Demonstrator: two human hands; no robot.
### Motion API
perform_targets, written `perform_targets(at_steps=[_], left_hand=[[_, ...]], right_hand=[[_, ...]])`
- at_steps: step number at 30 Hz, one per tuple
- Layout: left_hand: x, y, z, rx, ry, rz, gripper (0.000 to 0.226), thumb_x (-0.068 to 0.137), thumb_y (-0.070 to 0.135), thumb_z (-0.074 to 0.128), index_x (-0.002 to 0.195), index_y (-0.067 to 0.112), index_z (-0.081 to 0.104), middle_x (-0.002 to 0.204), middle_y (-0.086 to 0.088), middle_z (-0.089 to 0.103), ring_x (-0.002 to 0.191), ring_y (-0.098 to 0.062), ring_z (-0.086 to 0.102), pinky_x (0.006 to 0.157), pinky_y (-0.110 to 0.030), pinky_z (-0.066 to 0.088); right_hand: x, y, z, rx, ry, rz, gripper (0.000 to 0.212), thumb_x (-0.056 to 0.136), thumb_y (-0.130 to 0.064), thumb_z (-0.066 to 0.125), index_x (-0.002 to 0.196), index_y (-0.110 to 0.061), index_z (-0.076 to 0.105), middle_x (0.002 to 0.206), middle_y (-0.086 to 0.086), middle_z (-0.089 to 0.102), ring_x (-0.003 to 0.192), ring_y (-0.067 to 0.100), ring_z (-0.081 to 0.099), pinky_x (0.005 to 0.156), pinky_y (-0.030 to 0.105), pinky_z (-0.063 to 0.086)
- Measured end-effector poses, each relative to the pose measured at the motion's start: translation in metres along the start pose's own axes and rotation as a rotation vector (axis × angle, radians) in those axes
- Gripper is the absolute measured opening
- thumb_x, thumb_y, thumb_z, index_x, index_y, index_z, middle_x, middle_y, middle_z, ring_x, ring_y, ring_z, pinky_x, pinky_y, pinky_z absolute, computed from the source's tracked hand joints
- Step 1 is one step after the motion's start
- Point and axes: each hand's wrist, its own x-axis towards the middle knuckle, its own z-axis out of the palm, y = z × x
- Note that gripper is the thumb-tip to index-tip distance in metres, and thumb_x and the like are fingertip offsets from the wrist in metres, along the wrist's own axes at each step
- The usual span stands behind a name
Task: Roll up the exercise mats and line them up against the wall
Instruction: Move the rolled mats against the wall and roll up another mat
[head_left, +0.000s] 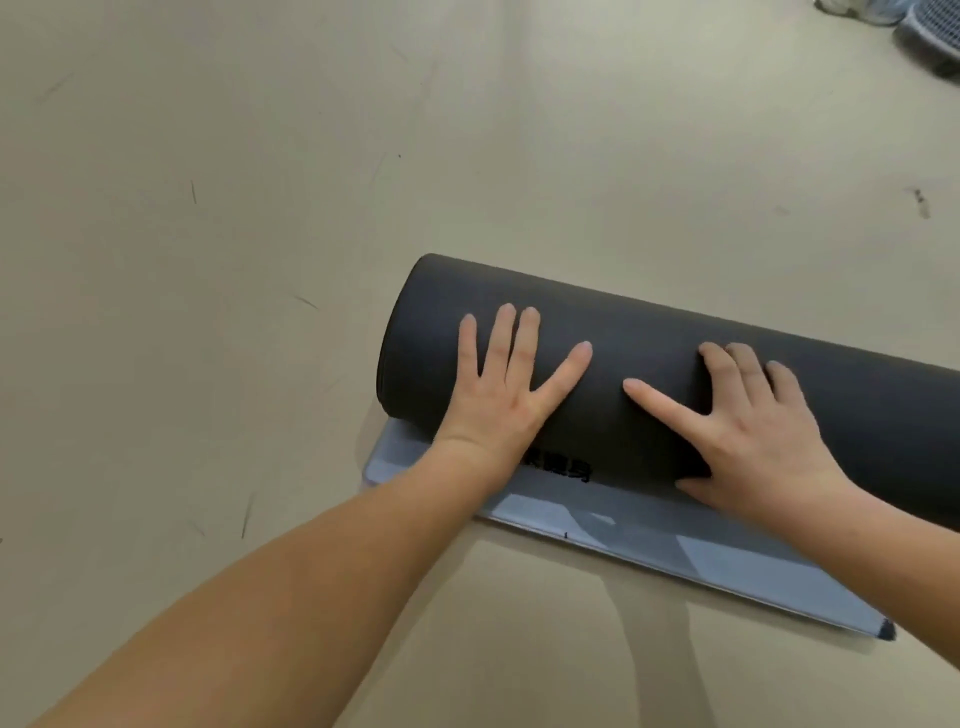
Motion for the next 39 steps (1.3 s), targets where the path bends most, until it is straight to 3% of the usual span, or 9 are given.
perform_targets(at_steps=[4, 8, 10, 12, 16, 19, 24, 28, 39], left_hand=[[-0.026, -0.001, 0.01, -0.054, 0.061, 0.07, 0.117, 0.086, 0.044, 0.077, 0.165, 0.031, -0.008, 0.167, -0.033, -0.002, 0.155, -0.052, -0.003, 0.118, -0.073, 0.007], [-0.065, -0.005, 0.013, -0.168, 0.239, 0.121, 0.077, 0.088, 0.033, 0.075, 0.156, 0.024, 0.042, 0.161, -0.026, 0.036, 0.149, -0.046, 0.032, 0.114, -0.066, 0.032], [-0.077, -0.012, 0.014, -0.232, 0.311, 0.132, 0.064, 0.087, 0.024, 0.075, 0.147, 0.017, 0.054, 0.152, -0.02, 0.051, 0.14, -0.04, 0.046, 0.107, -0.059, 0.042], [-0.077, -0.034, 0.007, -0.358, 0.372, 0.062, 0.057, 0.09, 0.024, 0.074, 0.144, 0.013, 0.058, 0.146, -0.017, 0.055, 0.132, -0.036, 0.052, 0.1, -0.054, 0.048], [-0.067, -0.078, -0.027, -0.61, -0.018, -0.408, 0.128, 0.071, 0.07, 0.081, 0.166, 0.029, 0.005, 0.173, -0.01, 0.004, 0.157, -0.032, 0.014, 0.126, -0.047, 0.024], [-0.068, -0.083, -0.032, -0.703, -0.166, -0.478, 0.151, 0.059, 0.07, 0.089, 0.162, 0.034, -0.015, 0.168, -0.006, 0.016, 0.152, -0.027, 0.023, 0.122, -0.043, 0.032], [-0.079, -0.069, -0.022, -0.47, -0.084, -0.48, 0.149, 0.059, 0.08, 0.082, 0.161, 0.023, -0.011, 0.149, -0.007, 0.036, 0.134, -0.027, 0.037, 0.112, -0.039, 0.035], [-0.065, -0.06, -0.017, -0.44, -0.04, -0.466, 0.145, 0.062, 0.084, 0.076, 0.161, 0.022, -0.009, 0.145, -0.007, 0.039, 0.129, -0.026, 0.04, 0.109, -0.038, 0.035], [-0.004, -0.017, -0.007, -0.437, 0.025, -0.329, 0.125, 0.084, 0.078, 0.063, 0.161, 0.022, -0.018, 0.158, -0.014, 0.02, 0.141, -0.03, 0.031, 0.114, -0.04, 0.03]], right_hand=[[0.014, 0.004, -0.016, 0.022, 0.065, -0.029, 0.121, 0.06, -0.081, 0.076, 0.16, -0.036, 0.024, 0.139, 0.025, 0.045, 0.129, 0.048, 0.043, 0.107, 0.068, 0.037], [0.038, -0.014, -0.034, 0.119, -0.132, -0.071, 0.14, 0.055, -0.097, 0.06, 0.155, -0.051, -0.026, 0.169, 0.016, -0.012, 0.158, 0.042, -0.008, 0.124, 0.064, 0.013], [0.04, -0.029, -0.035, 0.165, -0.181, -0.046, 0.15, 0.049, -0.096, 0.065, 0.149, -0.051, -0.038, 0.168, 0.017, -0.011, 0.157, 0.04, -0.003, 0.125, 0.06, 0.013], [0.033, -0.04, -0.029, 0.139, -0.141, -0.05, 0.155, 0.043, -0.095, 0.068, 0.155, -0.048, -0.029, 0.166, 0.02, 0.005, 0.153, 0.041, 0.012, 0.121, 0.061, 0.022], [0.005, -0.059, -0.008, 0.157, 0.014, -0.054, 0.158, 0.031, -0.081, 0.086, 0.165, -0.037, 0.015, 0.157, 0.033, 0.03, 0.142, 0.054, 0.034, 0.106, 0.075, 0.033], [-0.006, -0.071, -0.004, 0.144, 0.057, -0.08, 0.154, 0.029, -0.073, 0.093, 0.163, -0.033, 0.026, 0.153, 0.037, 0.032, 0.138, 0.058, 0.038, 0.102, 0.077, 0.032], [-0.016, -0.052, -0.011, 0.126, 0.085, -0.135, 0.138, 0.038, -0.072, 0.087, 0.16, -0.042, 0.032, 0.148, 0.028, 0.042, 0.131, 0.052, 0.044, 0.098, 0.066, 0.04], [-0.009, -0.044, -0.003, 0.135, 0.038, -0.094, 0.144, 0.037, -0.076, 0.083, 0.163, -0.043, 0.021, 0.148, 0.025, 0.039, 0.137, 0.054, 0.039, 0.106, 0.076, 0.035], [-0.007, -0.016, 0.008, 0.097, 0.039, 0.137, 0.147, 0.035, -0.068, 0.094, 0.16, -0.038, 0.023, 0.137, 0.027, 0.04, 0.131, 0.054, 0.04, 0.108, 0.076, 0.031]])
